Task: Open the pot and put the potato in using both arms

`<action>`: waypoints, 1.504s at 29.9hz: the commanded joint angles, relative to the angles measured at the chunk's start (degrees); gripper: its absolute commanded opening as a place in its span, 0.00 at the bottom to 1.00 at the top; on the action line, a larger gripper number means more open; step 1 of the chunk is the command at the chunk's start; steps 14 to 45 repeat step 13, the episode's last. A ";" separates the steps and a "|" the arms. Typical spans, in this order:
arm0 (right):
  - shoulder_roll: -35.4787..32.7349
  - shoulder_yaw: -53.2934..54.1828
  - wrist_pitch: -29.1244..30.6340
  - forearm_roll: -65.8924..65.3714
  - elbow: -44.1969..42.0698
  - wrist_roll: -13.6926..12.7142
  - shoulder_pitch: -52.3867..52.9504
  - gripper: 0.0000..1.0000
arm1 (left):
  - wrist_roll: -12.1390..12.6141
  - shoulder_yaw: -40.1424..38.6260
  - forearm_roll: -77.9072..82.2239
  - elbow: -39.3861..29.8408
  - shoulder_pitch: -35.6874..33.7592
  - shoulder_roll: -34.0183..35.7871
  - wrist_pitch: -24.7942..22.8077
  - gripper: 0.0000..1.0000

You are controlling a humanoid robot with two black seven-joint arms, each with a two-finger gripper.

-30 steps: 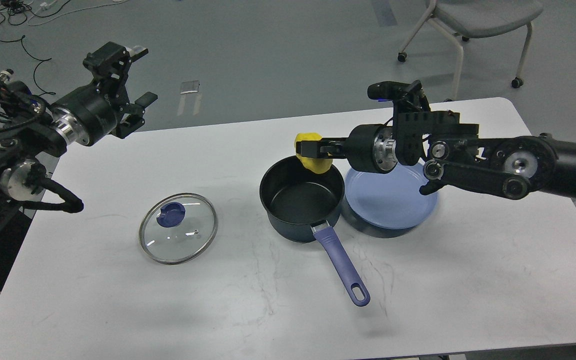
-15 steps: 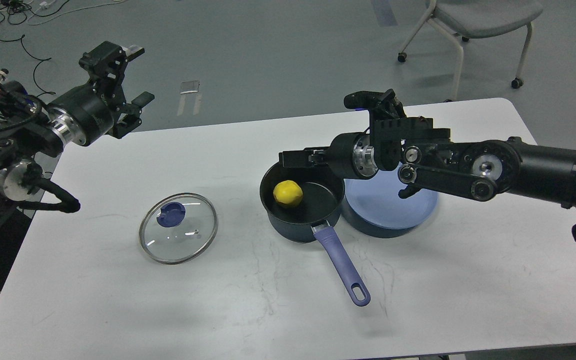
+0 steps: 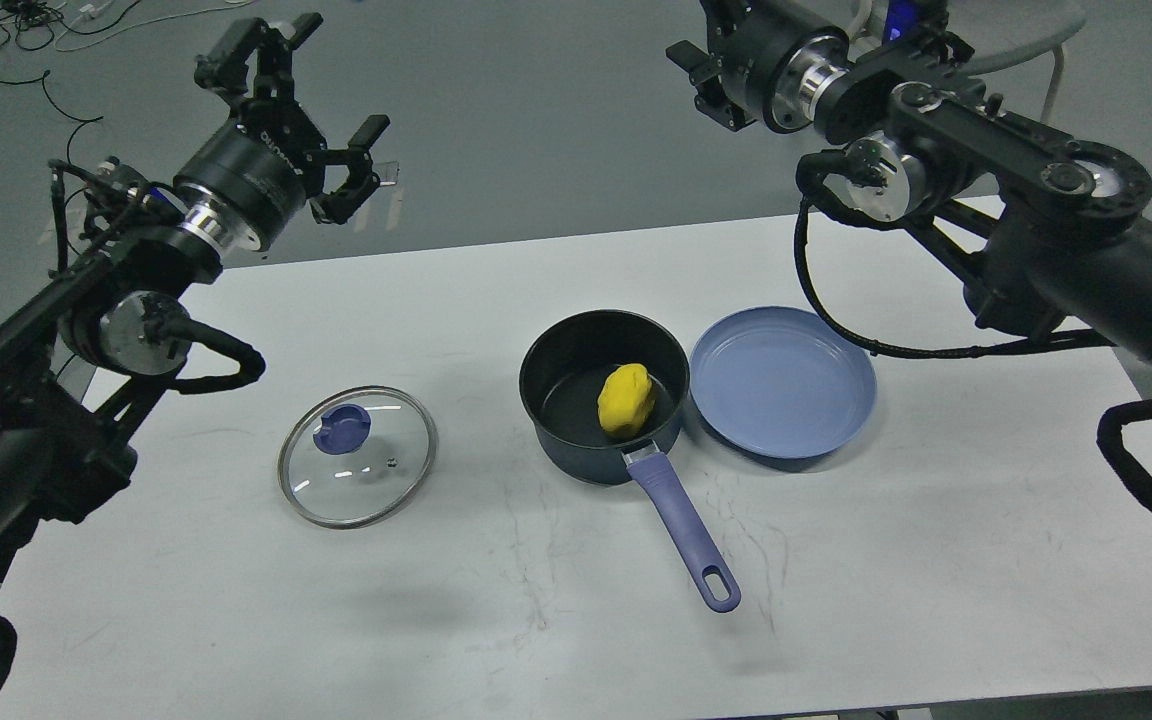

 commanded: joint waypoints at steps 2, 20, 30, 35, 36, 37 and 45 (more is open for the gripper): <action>-0.27 2.35 0.49 6.08 0.10 -0.44 -2.37 1.00 | -0.05 -1.67 -0.04 1.32 2.64 -2.58 1.34 0.98; 1.57 -5.13 1.20 5.47 0.71 1.49 -4.93 1.00 | -0.05 -1.59 -0.04 5.99 3.61 -5.05 4.86 0.98; 1.57 -5.13 1.20 5.47 0.71 1.49 -4.93 1.00 | -0.05 -1.59 -0.04 5.99 3.61 -5.05 4.86 0.98; 1.57 -5.13 1.20 5.47 0.71 1.49 -4.93 1.00 | -0.05 -1.59 -0.04 5.99 3.61 -5.05 4.86 0.98; 1.57 -5.13 1.20 5.47 0.71 1.49 -4.93 1.00 | -0.05 -1.59 -0.04 5.99 3.61 -5.05 4.86 0.98; 1.57 -5.13 1.20 5.47 0.71 1.49 -4.93 1.00 | -0.05 -1.59 -0.04 5.99 3.61 -5.05 4.86 0.98; 1.57 -5.13 1.20 5.47 0.71 1.49 -4.93 1.00 | -0.05 -1.59 -0.04 5.99 3.61 -5.05 4.86 0.98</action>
